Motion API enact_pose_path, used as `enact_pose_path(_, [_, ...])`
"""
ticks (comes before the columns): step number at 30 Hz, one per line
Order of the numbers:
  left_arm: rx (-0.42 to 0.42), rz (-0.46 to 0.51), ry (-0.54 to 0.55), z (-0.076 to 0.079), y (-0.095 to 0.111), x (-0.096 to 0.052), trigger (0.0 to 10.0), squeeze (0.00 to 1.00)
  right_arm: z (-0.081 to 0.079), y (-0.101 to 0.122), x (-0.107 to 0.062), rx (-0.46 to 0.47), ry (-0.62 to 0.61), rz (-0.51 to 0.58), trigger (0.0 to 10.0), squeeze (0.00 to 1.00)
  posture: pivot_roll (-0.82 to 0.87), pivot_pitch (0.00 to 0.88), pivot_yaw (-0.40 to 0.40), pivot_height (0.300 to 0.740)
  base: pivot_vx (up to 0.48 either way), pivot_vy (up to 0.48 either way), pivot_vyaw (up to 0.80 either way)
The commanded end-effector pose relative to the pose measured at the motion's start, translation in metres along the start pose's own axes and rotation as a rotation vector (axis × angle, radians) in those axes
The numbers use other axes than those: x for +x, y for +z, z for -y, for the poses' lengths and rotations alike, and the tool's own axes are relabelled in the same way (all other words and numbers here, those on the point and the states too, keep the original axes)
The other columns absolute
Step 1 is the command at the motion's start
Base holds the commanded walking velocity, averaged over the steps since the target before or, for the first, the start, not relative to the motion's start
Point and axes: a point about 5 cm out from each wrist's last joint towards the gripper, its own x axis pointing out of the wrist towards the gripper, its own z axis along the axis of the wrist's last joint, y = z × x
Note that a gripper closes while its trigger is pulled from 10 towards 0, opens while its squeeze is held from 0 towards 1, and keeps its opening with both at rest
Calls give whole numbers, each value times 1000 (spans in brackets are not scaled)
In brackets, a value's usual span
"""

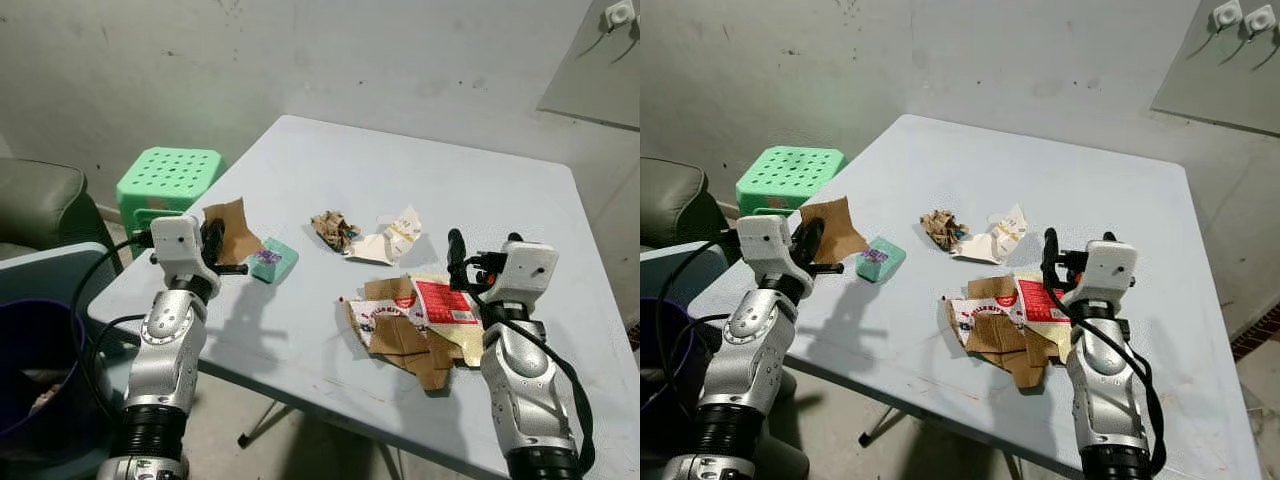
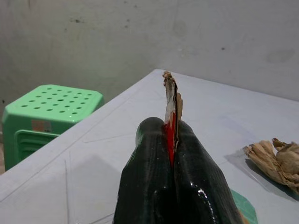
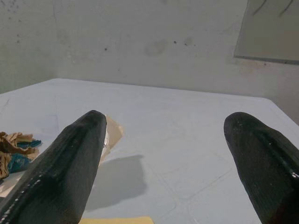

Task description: Picking trash to rubbish bin

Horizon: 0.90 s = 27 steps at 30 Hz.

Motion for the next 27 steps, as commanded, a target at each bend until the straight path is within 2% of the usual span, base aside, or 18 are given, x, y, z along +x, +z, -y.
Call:
enact_pose_path(1, [-3,18,-18,2,6,6,10000,0,-1,-1,1,-11,-7,4,10000,0,31,0,14,740,0,0,0])
enact_pose_path(13, [-15,16,-22,4,3,7,10000,0,-3,-5,2,-25,9,-1,10000,0,33,0,-2,740,0,0,0])
enact_pose_path(27, [-21,10,-28,5,0,8,10000,0,-4,-8,1,-45,29,-12,10000,0,27,0,-12,740,0,331,0])
